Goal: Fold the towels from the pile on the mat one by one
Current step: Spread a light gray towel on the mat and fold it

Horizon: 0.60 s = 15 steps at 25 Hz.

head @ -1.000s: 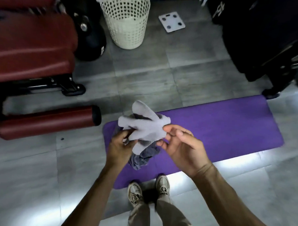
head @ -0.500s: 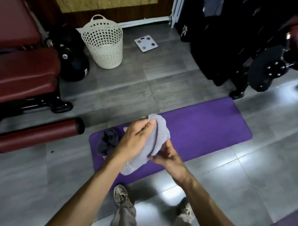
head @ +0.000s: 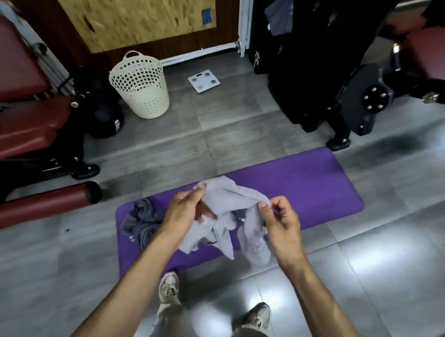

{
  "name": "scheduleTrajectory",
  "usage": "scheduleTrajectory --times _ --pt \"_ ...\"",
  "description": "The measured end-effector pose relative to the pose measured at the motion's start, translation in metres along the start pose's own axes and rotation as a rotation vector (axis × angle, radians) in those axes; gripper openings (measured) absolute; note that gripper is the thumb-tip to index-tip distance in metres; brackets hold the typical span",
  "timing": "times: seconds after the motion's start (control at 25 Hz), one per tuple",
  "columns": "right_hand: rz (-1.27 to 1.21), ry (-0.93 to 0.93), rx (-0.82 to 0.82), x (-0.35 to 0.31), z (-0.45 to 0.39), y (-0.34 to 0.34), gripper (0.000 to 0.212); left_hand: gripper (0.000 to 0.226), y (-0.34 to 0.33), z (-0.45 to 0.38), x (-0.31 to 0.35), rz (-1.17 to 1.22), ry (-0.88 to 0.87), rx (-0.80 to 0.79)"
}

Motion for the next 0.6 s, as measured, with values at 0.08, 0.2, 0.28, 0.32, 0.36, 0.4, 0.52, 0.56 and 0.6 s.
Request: scheduleTrajectory --times 0.08,0.2,0.28,0.32,0.36,0.4,0.52,0.56,0.6 --pt "0.072 0.059 -0.099 -0.02 -0.017 0.044 0.018 0.049 -0.036 0.012 -0.02 -0.329 0.108 -0.218" --pt "0.263 0.163 -0.29 -0.045 -0.044 0.074 0.014 0.035 -0.081 0.017 -0.038 -0.524 0.121 -0.353" --pt "0.333 0.207 -0.349 -0.058 -0.063 0.085 0.014 0.012 -0.117 0.01 -0.023 -0.442 -0.045 -0.344" --pt "0.31 0.206 -0.36 -0.063 -0.074 0.093 0.014 0.025 -0.14 0.006 -0.01 -0.363 -0.106 -0.392" --pt "0.283 0.208 -0.371 -0.069 -0.086 0.101 0.016 0.039 -0.163 0.002 0.003 -0.269 -0.167 -0.458" --pt "0.263 0.209 -0.379 -0.078 -0.098 0.108 0.019 0.048 -0.182 -0.004 0.017 -0.199 -0.214 -0.491" --pt "0.153 0.144 -0.349 -0.086 -0.135 0.133 0.033 0.048 -0.222 -0.031 0.057 -0.059 -0.317 -0.466" --pt "0.106 0.071 -0.333 -0.083 -0.146 0.139 0.044 0.048 -0.23 -0.04 0.068 -0.057 -0.347 -0.453" --pt "0.081 -0.009 -0.33 -0.078 -0.159 0.145 0.058 0.048 -0.238 -0.052 0.077 -0.08 -0.365 -0.458"
Point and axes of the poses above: each hand's wrist, its own z-axis away from the middle knuckle, its own y-axis out of the back of the hand, x = y × z, the point moved 6 cm from there along -z, towards the middle knuckle, and after that the axes turned 9 degrees about z, right-handed, at the moved point
